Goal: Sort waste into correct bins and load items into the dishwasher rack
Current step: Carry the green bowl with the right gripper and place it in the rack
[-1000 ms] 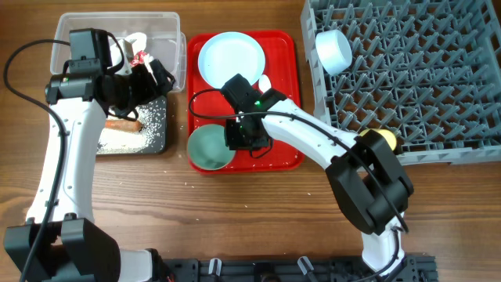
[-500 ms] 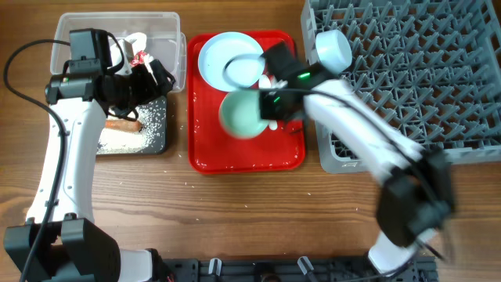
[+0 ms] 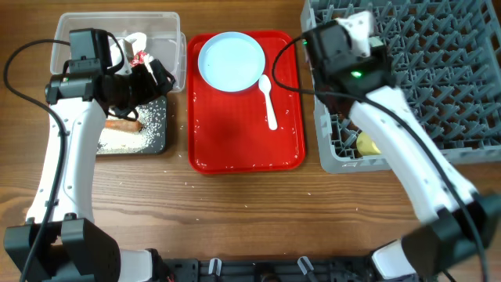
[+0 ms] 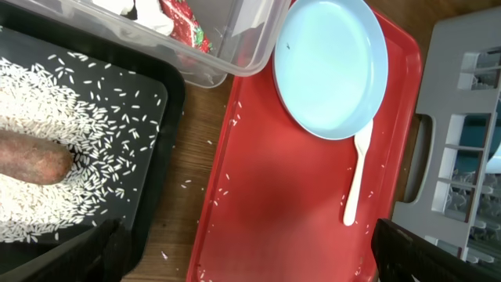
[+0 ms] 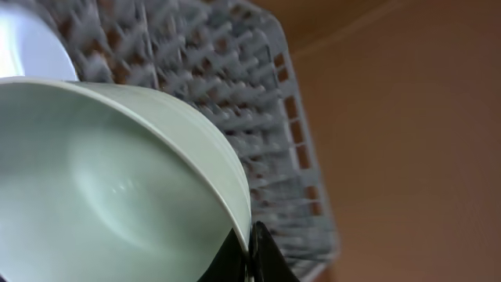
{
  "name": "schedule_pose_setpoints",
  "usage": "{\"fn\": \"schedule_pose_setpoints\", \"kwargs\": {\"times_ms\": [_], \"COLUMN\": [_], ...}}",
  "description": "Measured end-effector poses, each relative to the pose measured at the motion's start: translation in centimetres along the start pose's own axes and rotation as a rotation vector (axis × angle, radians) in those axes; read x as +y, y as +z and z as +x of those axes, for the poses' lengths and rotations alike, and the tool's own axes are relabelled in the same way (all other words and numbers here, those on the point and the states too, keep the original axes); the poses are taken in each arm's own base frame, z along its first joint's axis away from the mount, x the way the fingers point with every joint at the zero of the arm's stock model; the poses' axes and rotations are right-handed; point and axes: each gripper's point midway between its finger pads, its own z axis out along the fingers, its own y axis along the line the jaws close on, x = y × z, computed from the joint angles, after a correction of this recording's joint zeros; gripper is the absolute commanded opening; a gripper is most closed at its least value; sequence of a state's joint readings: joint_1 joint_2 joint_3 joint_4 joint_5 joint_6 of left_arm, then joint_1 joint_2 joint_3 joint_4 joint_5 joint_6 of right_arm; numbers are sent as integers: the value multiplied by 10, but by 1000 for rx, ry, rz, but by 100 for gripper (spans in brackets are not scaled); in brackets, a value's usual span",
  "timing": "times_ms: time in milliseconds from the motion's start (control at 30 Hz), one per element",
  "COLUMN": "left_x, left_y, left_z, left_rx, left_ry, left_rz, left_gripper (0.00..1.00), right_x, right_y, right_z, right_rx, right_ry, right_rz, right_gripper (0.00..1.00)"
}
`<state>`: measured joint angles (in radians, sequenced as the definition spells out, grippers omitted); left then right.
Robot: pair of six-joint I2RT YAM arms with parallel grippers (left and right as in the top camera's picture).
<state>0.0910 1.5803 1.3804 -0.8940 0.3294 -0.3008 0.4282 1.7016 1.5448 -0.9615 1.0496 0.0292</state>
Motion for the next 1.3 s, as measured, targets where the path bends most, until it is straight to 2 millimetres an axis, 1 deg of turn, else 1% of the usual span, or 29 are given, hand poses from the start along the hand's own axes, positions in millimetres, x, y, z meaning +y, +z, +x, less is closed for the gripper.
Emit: {"fn": "schedule_pose_setpoints", "kwargs": {"times_ms": [67,100,133,233,333,533,633,767,933,967,1000,1033,1100,1200,1300], "left_x": [0,0,0,0,0,0,0,0,0,0,0,0,0,0,0], "left_y": [0,0,0,0,0,0,0,0,0,0,0,0,0,0,0], "left_z": [0,0,0,0,0,0,0,0,0,0,0,0,0,0,0], "left_rx": [0,0,0,0,0,0,0,0,0,0,0,0,0,0,0], "left_ry": [0,0,0,0,0,0,0,0,0,0,0,0,0,0,0], "left_rz": [0,0,0,0,0,0,0,0,0,0,0,0,0,0,0], "left_gripper": [100,100,100,100,100,100,100,100,100,100,100,100,100,100,100], "right_x": [14,22,26,32,33,36,52,52,57,59,61,66,84,103,113], "right_y": [11,20,26,44,54,54,54,51,38,35,31,27,19,9,3], "right_z": [3,6,8,18,25,30,34,38,50,53,56,60,67,72,77], "right_rx": [30,53,69,126,161,176,181,193,224,231,236,243,248,248,266], "right_ry": [-102,-176,-216,-324,-369,-389,-381,-400,-500,-523,-548,-575,-596,-599,-587], "right_rz": [36,75,102,161,184,153,55,30,-1,-9,-22,-50,-139,-235,-308], "right_gripper": [4,4,4,4,4,4,4,4,4,12,42,100,100,100,100]}}
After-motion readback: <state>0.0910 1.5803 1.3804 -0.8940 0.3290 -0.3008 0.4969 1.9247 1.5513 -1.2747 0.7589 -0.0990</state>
